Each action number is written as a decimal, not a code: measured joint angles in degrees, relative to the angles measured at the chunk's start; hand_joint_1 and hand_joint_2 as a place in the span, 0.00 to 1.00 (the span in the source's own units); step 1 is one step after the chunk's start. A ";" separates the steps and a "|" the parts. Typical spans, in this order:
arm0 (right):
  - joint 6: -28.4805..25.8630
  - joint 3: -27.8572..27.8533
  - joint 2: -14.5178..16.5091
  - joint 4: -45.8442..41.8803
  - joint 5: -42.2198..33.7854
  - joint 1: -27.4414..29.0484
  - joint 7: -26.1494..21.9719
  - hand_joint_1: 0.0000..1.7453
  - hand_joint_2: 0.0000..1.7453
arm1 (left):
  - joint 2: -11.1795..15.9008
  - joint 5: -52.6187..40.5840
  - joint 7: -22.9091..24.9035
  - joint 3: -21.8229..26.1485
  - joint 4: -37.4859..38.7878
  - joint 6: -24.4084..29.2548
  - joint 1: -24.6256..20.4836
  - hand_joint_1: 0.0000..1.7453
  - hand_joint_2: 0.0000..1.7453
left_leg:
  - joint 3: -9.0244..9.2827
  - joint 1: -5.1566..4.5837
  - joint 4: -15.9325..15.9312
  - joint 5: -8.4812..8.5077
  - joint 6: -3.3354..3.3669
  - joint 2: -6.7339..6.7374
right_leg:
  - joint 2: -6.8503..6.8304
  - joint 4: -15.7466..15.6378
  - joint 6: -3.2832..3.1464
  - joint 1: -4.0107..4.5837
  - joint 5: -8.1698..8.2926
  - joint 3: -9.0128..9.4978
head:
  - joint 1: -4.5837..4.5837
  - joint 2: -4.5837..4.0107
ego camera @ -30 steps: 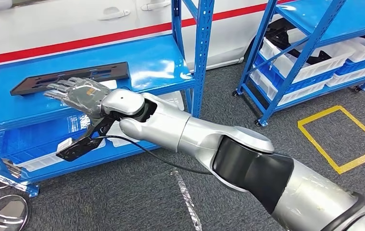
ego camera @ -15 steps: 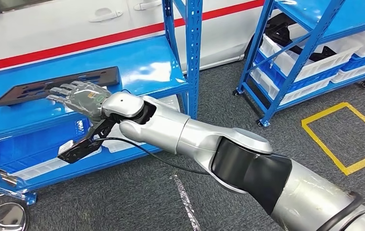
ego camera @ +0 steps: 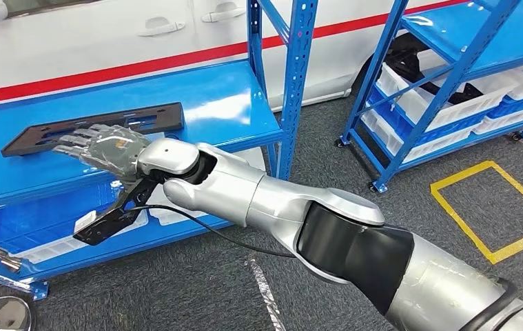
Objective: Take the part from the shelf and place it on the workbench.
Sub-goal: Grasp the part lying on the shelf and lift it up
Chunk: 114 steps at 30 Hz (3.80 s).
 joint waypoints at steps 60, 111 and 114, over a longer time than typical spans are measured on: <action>2.75 0.44 2.32 7.66 1.92 -0.05 0.92 0.00 1.00 | -0.86 0.84 -0.16 -0.09 0.15 0.08 0.22 0.00 0.00 | -0.51 0.63 1.02 -0.36 -1.05 -0.13 | 0.18 -3.80 0.71 -0.59 0.78 2.80 | -1.12 0.00; 8.89 1.07 2.88 18.33 -0.99 2.34 0.80 0.00 1.00 | -1.10 1.23 0.75 -0.19 0.20 0.30 0.25 0.00 0.00 | -8.54 0.42 17.14 -6.79 -3.68 -0.22 | 0.21 -6.45 -2.45 -0.23 4.15 1.98 | -1.38 0.00; 8.93 1.10 3.07 18.44 -1.15 2.32 0.79 0.00 1.00 | -1.08 1.27 0.78 -0.19 0.20 0.30 0.27 0.00 0.00 | -4.03 0.35 6.30 -0.77 -3.28 -0.17 | 0.29 -6.38 -2.08 -0.13 3.38 2.89 | -1.40 -0.01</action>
